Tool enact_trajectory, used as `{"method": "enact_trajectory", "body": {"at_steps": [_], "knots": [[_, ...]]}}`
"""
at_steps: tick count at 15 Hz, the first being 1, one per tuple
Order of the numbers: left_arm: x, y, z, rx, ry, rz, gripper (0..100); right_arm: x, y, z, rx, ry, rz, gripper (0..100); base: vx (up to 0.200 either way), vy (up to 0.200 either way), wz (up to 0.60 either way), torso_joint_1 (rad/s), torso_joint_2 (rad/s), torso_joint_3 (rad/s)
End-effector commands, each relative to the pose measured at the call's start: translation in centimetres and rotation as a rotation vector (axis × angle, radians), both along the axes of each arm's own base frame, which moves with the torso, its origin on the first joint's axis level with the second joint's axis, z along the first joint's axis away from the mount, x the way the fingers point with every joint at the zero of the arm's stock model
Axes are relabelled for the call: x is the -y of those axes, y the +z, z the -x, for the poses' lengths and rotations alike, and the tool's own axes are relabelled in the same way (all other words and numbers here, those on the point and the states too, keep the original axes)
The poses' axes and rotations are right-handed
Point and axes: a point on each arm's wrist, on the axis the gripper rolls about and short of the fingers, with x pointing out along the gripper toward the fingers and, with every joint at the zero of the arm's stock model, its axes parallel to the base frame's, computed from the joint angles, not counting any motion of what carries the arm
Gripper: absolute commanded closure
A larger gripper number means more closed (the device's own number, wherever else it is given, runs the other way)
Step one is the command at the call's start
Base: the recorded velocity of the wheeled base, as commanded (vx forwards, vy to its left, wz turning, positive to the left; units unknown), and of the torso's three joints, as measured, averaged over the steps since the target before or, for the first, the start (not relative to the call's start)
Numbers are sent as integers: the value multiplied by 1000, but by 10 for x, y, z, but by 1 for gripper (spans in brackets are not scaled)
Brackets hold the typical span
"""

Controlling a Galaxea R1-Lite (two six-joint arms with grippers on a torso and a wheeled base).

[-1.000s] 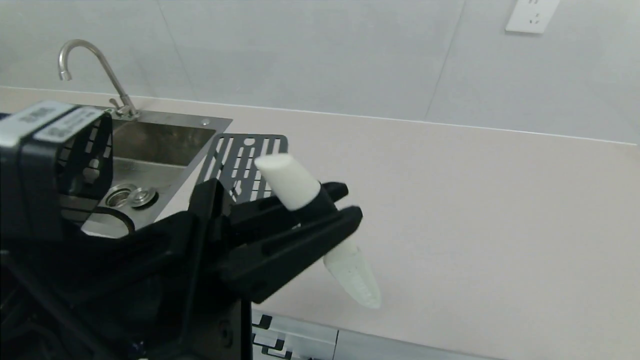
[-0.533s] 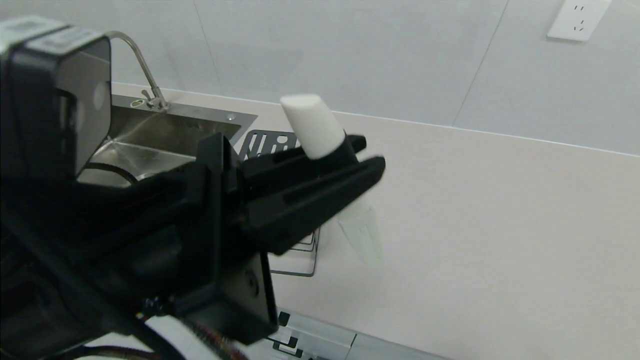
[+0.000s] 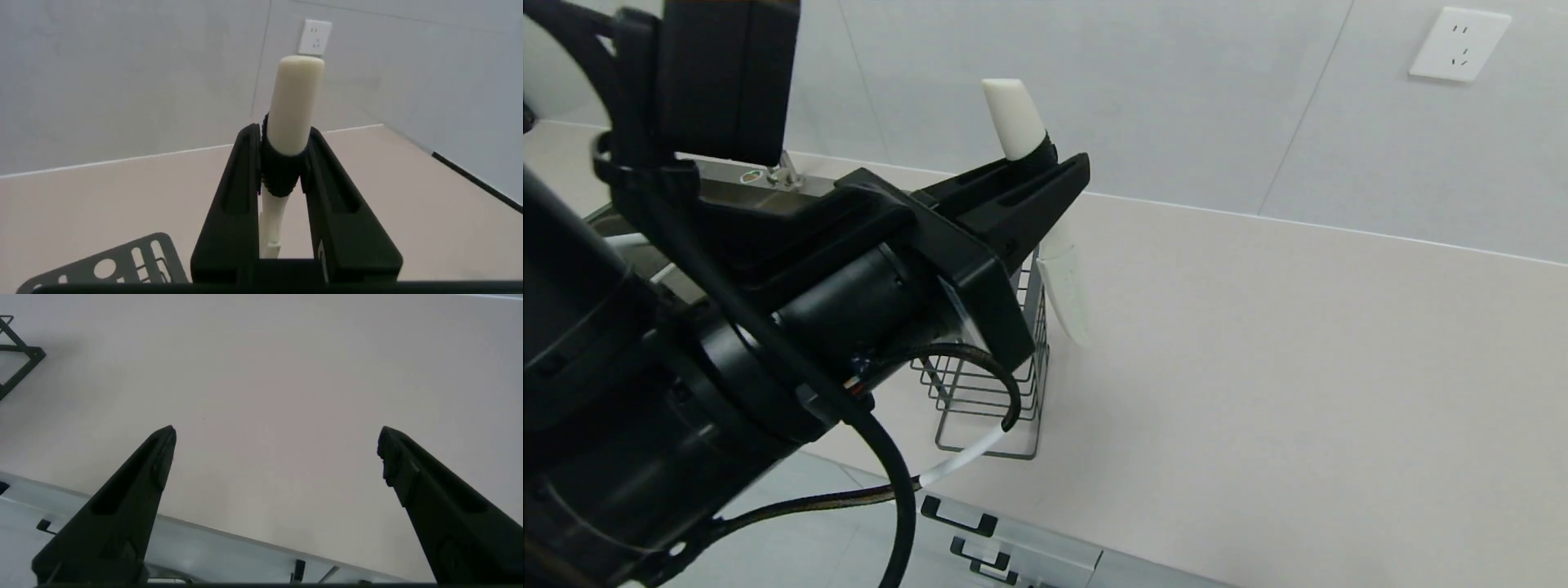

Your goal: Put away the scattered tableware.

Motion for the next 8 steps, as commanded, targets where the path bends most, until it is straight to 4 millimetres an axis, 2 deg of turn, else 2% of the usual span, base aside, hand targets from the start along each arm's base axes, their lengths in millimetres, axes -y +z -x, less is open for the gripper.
{"method": "enact_trajectory", "body": {"at_steps": [1, 4, 6, 8], "knots": [[13, -2, -8, -22, 46, 0, 100, 0, 0, 0, -3, 1, 2, 0, 0, 0, 0, 80, -149, -80], [18, -2, -13, -31, 96, 13, 100, 0, 0, 0, -3, 1, 2, 0, 0, 0, 0, 154, -304, -136], [19, -1, -13, -38, 121, 17, 100, 0, 0, 0, -3, 1, 0, 0, 0, 0, 0, 16, -35, -16], [18, -1, -14, -25, 179, -4, 100, 0, 0, 0, -3, 1, 6, 0, 0, 0, 600, 5, -10, -2]]}}
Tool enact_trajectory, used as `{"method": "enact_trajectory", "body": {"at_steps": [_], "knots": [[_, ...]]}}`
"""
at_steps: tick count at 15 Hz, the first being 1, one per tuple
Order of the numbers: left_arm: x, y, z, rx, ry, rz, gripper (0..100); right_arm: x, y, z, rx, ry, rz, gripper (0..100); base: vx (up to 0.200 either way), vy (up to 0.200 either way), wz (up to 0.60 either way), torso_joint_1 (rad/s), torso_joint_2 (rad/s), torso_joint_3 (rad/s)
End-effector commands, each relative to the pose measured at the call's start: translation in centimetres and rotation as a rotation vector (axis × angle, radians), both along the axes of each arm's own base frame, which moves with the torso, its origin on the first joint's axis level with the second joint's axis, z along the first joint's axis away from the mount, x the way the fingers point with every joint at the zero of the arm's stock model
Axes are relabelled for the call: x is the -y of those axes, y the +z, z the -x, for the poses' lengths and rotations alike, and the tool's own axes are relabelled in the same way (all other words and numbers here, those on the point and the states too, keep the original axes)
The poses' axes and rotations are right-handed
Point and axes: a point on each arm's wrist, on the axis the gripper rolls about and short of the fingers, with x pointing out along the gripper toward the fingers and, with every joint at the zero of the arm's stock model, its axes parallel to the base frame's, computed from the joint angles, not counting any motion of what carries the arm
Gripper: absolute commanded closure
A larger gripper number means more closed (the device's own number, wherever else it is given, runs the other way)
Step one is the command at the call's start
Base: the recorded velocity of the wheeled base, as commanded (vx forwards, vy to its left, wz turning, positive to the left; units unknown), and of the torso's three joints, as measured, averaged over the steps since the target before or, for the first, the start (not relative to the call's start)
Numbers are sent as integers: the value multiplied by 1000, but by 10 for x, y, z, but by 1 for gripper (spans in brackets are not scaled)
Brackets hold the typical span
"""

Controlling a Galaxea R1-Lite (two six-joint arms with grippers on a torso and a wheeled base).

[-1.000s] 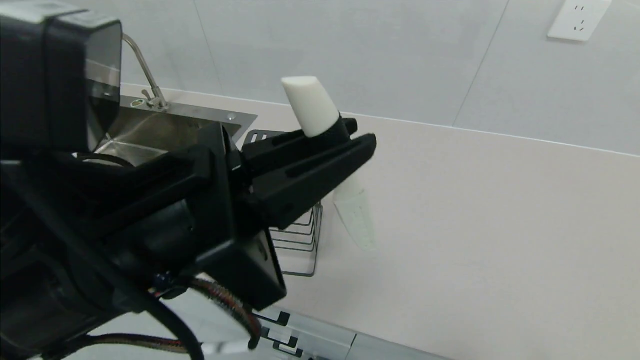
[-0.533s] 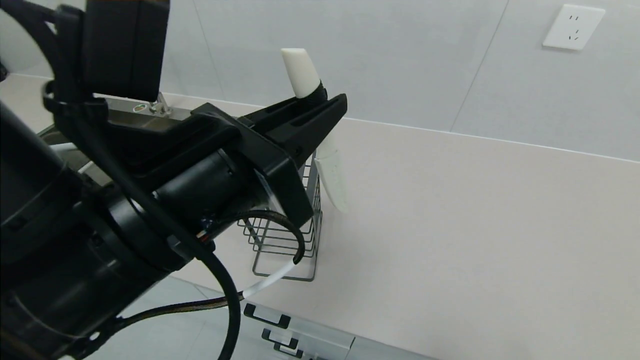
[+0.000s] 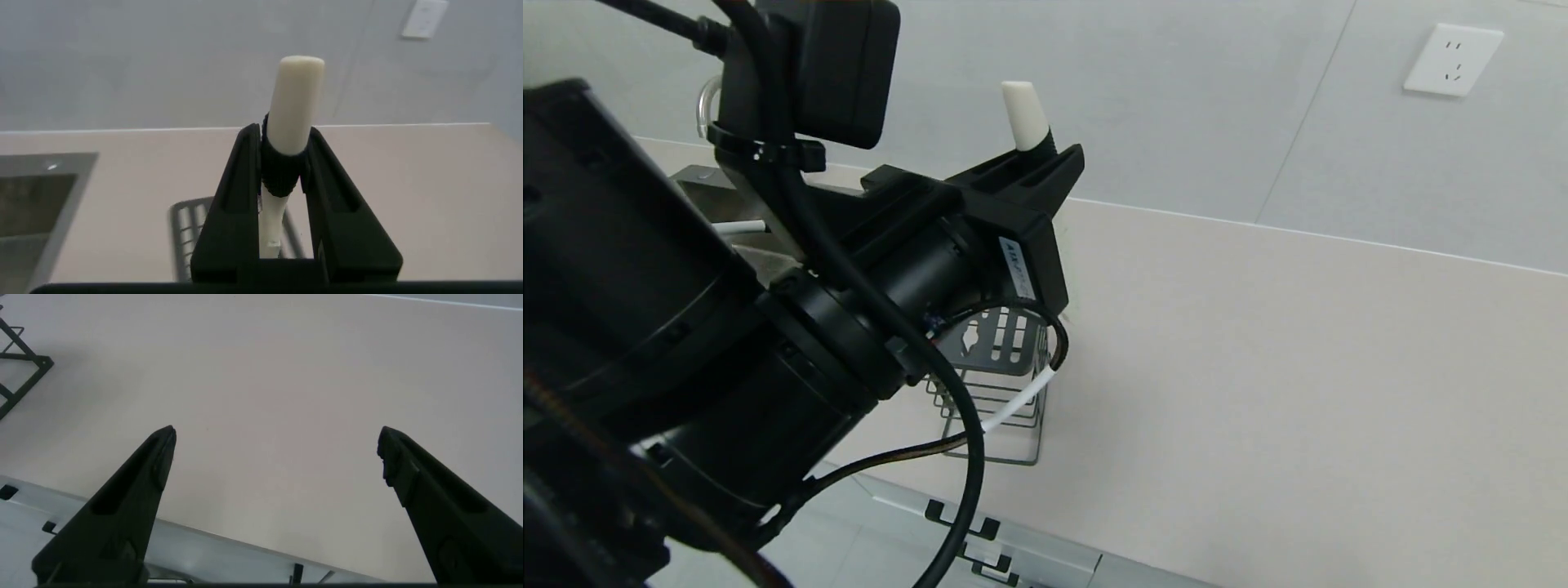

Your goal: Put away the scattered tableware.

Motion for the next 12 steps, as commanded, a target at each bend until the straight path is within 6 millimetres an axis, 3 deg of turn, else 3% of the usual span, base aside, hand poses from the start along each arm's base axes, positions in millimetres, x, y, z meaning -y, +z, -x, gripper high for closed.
{"method": "enact_trajectory", "body": {"at_steps": [1, 3, 5, 8, 12], "knots": [[0, -1, -1, 0, 26, -12, 100, 0, 0, 0, -2, 1, 7, 0, 0, 0, 600, 2, 2, 2], [-1, -2, -1, -16, 53, -26, 100, 0, 0, 0, -2, 2, 10, 0, 0, 0, 600, 10, -2, 2], [1, 1, 6, -14, 38, -19, 100, 0, 0, 0, -2, 2, 6, 0, 0, 0, 0, 0, 0, 0], [20, 16, 18, 24, -50, 18, 100, 0, 0, 0, -2, 2, 6, 0, 0, 0, 0, 0, 0, 0], [34, 4, 5, 27, -17, -26, 100, 0, 0, 0, -4, 2, -4, 0, 0, 0, 0, 0, 0, 0]]}}
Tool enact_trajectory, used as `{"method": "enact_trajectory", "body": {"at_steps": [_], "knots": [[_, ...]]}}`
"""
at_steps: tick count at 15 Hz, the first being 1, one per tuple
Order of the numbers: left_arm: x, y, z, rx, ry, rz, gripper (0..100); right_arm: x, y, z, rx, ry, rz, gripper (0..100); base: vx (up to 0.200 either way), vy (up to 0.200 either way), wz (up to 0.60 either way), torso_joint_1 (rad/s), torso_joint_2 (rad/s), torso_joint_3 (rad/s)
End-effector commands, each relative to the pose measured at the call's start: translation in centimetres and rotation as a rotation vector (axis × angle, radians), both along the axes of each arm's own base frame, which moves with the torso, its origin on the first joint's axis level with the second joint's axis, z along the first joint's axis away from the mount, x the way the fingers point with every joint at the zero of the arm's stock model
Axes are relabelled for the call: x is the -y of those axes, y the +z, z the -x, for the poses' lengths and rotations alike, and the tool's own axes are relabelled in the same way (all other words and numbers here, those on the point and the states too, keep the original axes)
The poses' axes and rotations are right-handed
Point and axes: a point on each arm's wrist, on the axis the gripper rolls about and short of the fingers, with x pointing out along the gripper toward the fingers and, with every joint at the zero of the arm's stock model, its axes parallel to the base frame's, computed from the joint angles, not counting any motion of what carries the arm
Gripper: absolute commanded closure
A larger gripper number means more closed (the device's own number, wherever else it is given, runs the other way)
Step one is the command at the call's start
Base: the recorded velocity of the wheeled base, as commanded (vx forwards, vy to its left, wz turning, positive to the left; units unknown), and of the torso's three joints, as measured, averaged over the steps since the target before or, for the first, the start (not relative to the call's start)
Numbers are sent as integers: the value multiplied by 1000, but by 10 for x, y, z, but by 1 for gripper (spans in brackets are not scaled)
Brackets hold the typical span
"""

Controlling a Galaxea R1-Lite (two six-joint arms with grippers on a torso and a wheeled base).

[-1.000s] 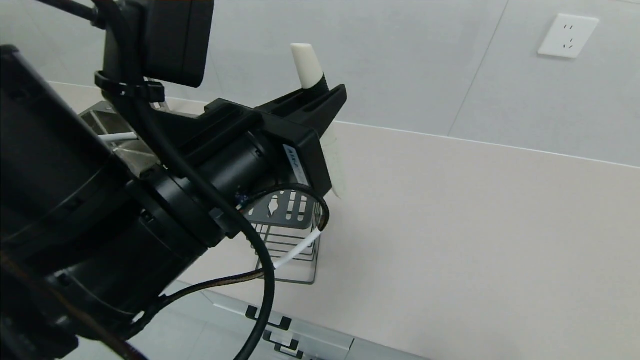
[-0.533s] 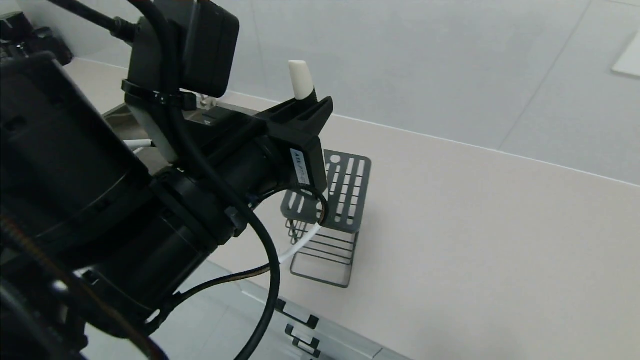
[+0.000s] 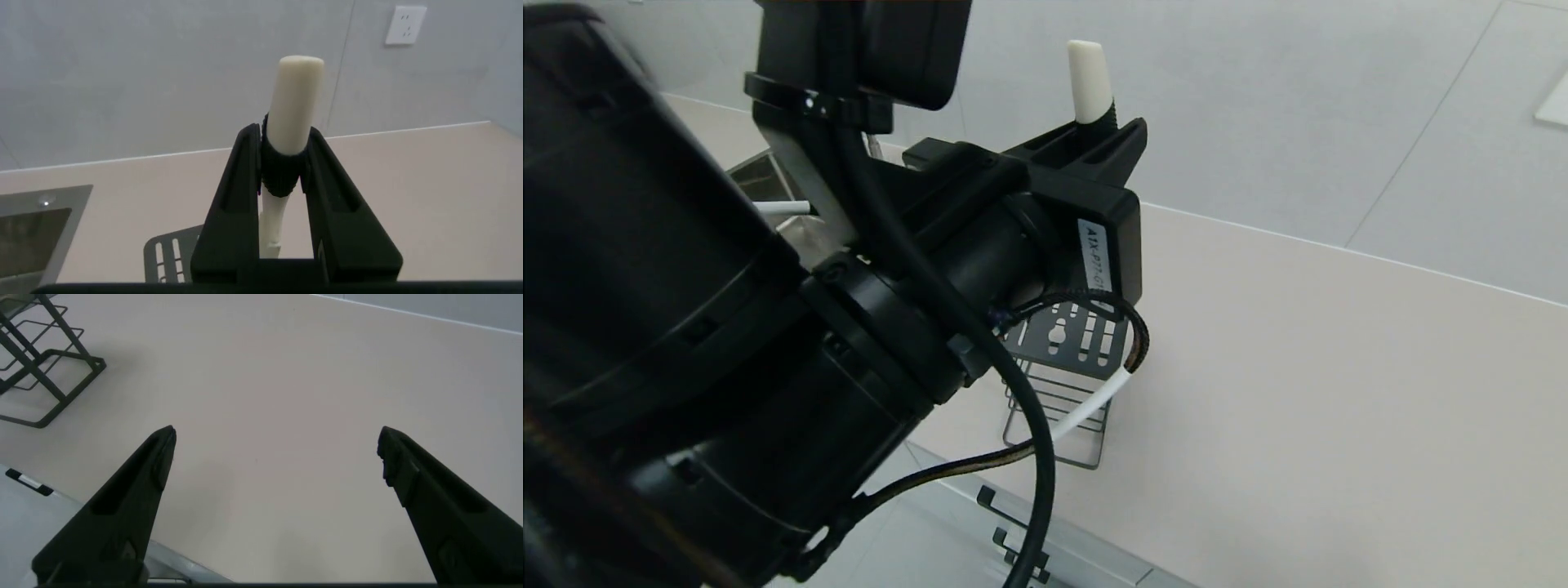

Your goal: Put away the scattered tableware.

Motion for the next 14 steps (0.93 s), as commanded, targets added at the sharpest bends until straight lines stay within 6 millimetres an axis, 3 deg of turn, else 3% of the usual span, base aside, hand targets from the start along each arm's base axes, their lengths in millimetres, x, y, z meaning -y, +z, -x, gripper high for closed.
{"method": "enact_trajectory", "body": {"at_steps": [1, 5, 10, 14], "knots": [[11, -12, -9, 0, 24, -43, 100, 0, 0, 0, -2, 0, 0, 0, 0, 0, 0, 0, 0, 0], [17, -18, -21, 25, 80, -100, 100, 0, 0, 0, -4, -1, 0, 0, 0, 0, 0, 0, 0, 0], [23, 0, -25, 43, 80, -63, 100, 0, 0, 0, -4, -1, 0, 0, 0, 0, 0, 0, 0, 0], [25, -2, -26, 36, 76, -67, 100, 0, 0, 0, -4, -1, 0, 0, 0, 0, 0, 0, 0, 0]]}}
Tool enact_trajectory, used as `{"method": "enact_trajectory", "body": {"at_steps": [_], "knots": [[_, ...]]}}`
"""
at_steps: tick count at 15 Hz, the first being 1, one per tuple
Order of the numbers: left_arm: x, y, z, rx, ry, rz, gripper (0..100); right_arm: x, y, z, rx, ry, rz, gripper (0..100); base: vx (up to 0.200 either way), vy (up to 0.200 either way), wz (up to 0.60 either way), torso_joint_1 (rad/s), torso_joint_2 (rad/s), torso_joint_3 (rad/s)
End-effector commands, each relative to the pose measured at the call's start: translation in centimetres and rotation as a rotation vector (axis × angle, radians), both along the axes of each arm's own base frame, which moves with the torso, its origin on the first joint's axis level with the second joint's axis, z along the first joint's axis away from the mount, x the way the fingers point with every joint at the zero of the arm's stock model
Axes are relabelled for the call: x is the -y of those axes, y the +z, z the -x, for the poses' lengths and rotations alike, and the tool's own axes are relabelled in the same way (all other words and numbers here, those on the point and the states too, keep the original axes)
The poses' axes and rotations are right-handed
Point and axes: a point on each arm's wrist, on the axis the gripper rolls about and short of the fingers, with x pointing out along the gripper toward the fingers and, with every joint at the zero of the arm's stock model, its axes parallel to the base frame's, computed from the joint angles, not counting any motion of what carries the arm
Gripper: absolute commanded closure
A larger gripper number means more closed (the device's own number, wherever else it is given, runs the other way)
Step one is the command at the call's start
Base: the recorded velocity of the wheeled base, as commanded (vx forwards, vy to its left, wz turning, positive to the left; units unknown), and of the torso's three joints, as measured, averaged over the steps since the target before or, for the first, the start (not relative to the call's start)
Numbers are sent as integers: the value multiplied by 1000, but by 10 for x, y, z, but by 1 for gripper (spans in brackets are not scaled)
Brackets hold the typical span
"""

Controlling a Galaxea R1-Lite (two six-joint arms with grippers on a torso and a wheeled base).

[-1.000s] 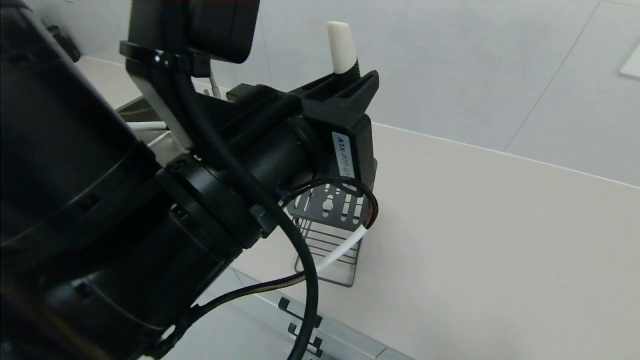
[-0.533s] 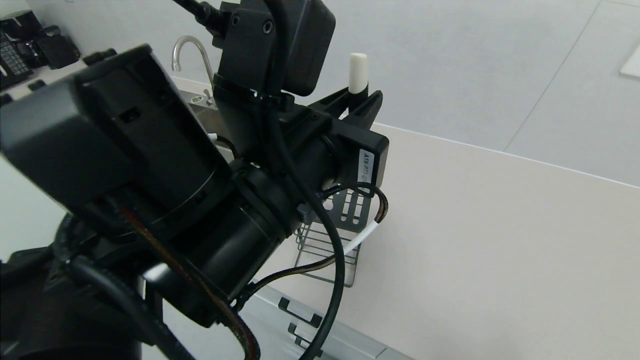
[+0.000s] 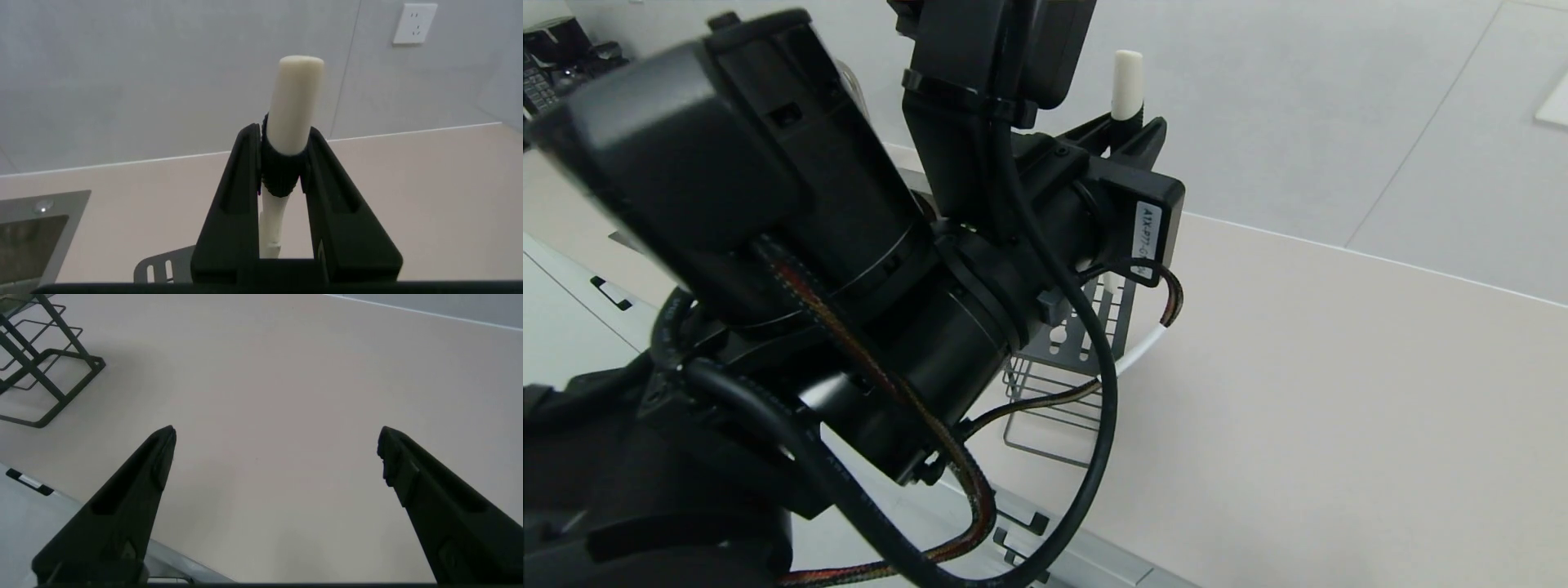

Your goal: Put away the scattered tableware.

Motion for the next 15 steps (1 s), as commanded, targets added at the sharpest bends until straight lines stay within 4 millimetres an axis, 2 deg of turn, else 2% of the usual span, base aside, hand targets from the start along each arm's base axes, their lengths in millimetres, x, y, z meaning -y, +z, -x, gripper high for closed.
{"method": "enact_trajectory", "body": {"at_steps": [1, 15], "knots": [[3, -3, -2, -4, 0, -7, 100, 0, 0, 0, -3, 0, 2, 0, 0, 0, 0, 0, 0, 0], [8, -8, -10, -9, 11, -18, 100, 0, 0, 0, -3, -2, 2, 0, 0, 0, 0, 0, 0, 0]]}}
